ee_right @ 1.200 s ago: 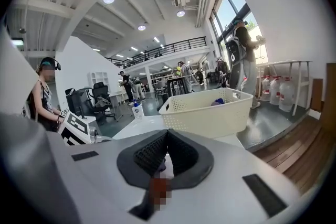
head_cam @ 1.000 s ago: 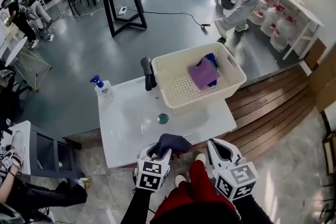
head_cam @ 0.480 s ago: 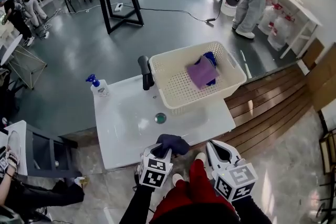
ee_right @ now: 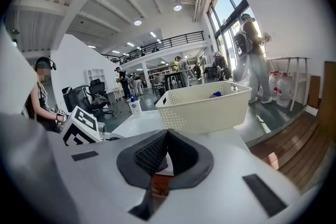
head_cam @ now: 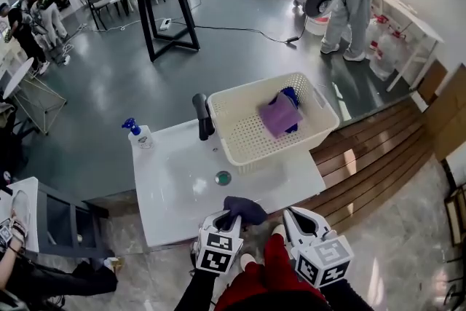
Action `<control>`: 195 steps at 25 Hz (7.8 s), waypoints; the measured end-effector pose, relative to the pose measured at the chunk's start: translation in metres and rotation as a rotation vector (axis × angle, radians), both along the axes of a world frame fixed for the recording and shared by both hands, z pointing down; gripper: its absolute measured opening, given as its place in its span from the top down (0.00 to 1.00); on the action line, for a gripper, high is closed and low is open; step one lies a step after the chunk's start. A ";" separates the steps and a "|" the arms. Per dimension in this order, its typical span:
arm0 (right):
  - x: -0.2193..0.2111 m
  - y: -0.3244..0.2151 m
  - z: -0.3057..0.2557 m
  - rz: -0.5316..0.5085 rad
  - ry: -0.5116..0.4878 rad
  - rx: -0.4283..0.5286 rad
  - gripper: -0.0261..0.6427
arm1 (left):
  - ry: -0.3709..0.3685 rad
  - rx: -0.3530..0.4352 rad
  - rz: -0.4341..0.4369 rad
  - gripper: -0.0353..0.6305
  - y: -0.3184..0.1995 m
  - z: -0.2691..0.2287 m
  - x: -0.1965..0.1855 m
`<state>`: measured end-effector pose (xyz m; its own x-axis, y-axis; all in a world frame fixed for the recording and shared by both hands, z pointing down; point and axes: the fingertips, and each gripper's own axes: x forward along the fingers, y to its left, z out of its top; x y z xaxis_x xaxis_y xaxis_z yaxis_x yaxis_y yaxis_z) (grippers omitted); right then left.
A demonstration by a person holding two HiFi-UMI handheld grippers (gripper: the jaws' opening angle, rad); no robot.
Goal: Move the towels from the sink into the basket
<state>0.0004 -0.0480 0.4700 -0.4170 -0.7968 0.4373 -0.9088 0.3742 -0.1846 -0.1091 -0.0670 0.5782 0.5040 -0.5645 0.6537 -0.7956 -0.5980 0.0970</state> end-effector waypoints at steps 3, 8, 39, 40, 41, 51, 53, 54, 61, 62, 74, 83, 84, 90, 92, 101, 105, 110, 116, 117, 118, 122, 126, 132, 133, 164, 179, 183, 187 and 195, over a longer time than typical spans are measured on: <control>-0.002 -0.001 -0.007 -0.001 0.001 0.016 0.95 | 0.048 0.056 -0.018 0.85 -0.004 -0.027 0.001; -0.006 -0.006 -0.022 -0.011 -0.003 0.055 0.95 | 0.115 0.160 -0.034 0.85 -0.007 -0.081 -0.004; 0.032 -0.062 -0.095 0.065 0.020 0.213 0.95 | 0.159 0.506 0.036 0.85 -0.076 -0.256 0.036; 0.035 -0.065 -0.097 0.070 0.024 0.214 0.95 | 0.157 0.507 0.036 0.85 -0.081 -0.257 0.038; 0.039 -0.068 -0.098 0.075 0.028 0.215 0.95 | 0.156 0.505 0.035 0.85 -0.086 -0.255 0.041; 0.061 -0.117 -0.108 0.086 0.011 0.247 0.95 | 0.100 0.475 0.047 0.85 -0.143 -0.235 0.060; 0.068 -0.127 -0.108 0.082 0.025 0.250 0.95 | 0.096 0.457 0.043 0.85 -0.156 -0.229 0.068; 0.072 -0.131 -0.108 0.080 0.033 0.251 0.95 | 0.093 0.446 0.041 0.85 -0.161 -0.224 0.071; 0.090 -0.170 -0.108 0.052 0.036 0.246 0.95 | 0.060 0.386 -0.001 0.85 -0.202 -0.206 0.085; 0.092 -0.175 -0.107 0.046 0.037 0.242 0.95 | 0.063 0.375 -0.007 0.85 -0.207 -0.202 0.087; 0.103 -0.234 -0.099 -0.030 0.016 0.202 0.95 | 0.044 0.223 -0.094 0.85 -0.261 -0.147 0.094; 0.097 -0.269 -0.087 -0.093 0.005 0.168 0.95 | 0.007 0.150 -0.151 0.85 -0.283 -0.112 0.088; 0.095 -0.272 -0.085 -0.099 0.002 0.160 0.95 | 0.003 0.145 -0.154 0.85 -0.285 -0.110 0.088; 0.094 -0.285 -0.082 -0.128 -0.008 0.139 0.95 | -0.013 0.115 -0.172 0.85 -0.295 -0.097 0.090; 0.091 -0.290 -0.081 -0.136 -0.011 0.135 0.95 | -0.023 0.103 -0.175 0.85 -0.299 -0.091 0.089; 0.082 -0.300 -0.071 -0.174 -0.013 0.102 0.95 | -0.058 0.027 -0.194 0.85 -0.312 -0.059 0.087; 0.083 -0.301 -0.065 -0.178 -0.010 0.081 0.95 | -0.059 0.005 -0.195 0.85 -0.316 -0.050 0.091; 0.085 -0.301 -0.060 -0.186 -0.007 0.068 0.95 | -0.069 -0.013 -0.206 0.85 -0.318 -0.038 0.094; 0.087 -0.305 -0.061 -0.179 -0.012 0.060 0.95 | -0.094 -0.043 -0.210 0.85 -0.321 -0.025 0.092; 0.089 -0.306 -0.060 -0.177 -0.013 0.058 0.95 | -0.100 -0.045 -0.206 0.85 -0.322 -0.023 0.093; 0.090 -0.307 -0.060 -0.176 -0.013 0.056 0.95 | -0.105 -0.046 -0.201 0.85 -0.324 -0.021 0.094; 0.089 -0.310 -0.057 -0.179 -0.012 0.050 0.95 | -0.118 -0.062 -0.205 0.84 -0.327 -0.014 0.091; 0.088 -0.311 -0.056 -0.182 -0.006 0.043 0.95 | -0.131 -0.079 -0.201 0.83 -0.328 -0.007 0.091; 0.087 -0.313 -0.057 -0.179 -0.002 0.041 0.95 | -0.142 -0.086 -0.199 0.81 -0.331 -0.004 0.090; 0.087 -0.313 -0.058 -0.178 -0.001 0.040 0.95 | -0.144 -0.086 -0.198 0.81 -0.332 -0.004 0.091; 0.074 -0.287 -0.082 -0.121 -0.022 0.105 0.95 | 0.082 0.326 -0.196 0.85 -0.314 -0.161 0.088; 0.068 -0.241 -0.101 -0.088 -0.018 0.157 0.95 | 0.231 0.408 -0.198 0.94 -0.246 -0.212 0.068; 0.062 -0.225 -0.103 -0.083 -0.019 0.169 0.95 | 0.242 0.425 -0.198 0.94 -0.224 -0.218 0.060; 0.057 -0.211 -0.105 -0.079 -0.018 0.186 0.95 | 0.243 0.442 -0.200 0.94 -0.205 -0.220 0.051; 0.048 -0.184 -0.112 -0.072 -0.009 0.218 0.95 | 0.246 0.467 -0.218 0.94 -0.172 -0.225 0.032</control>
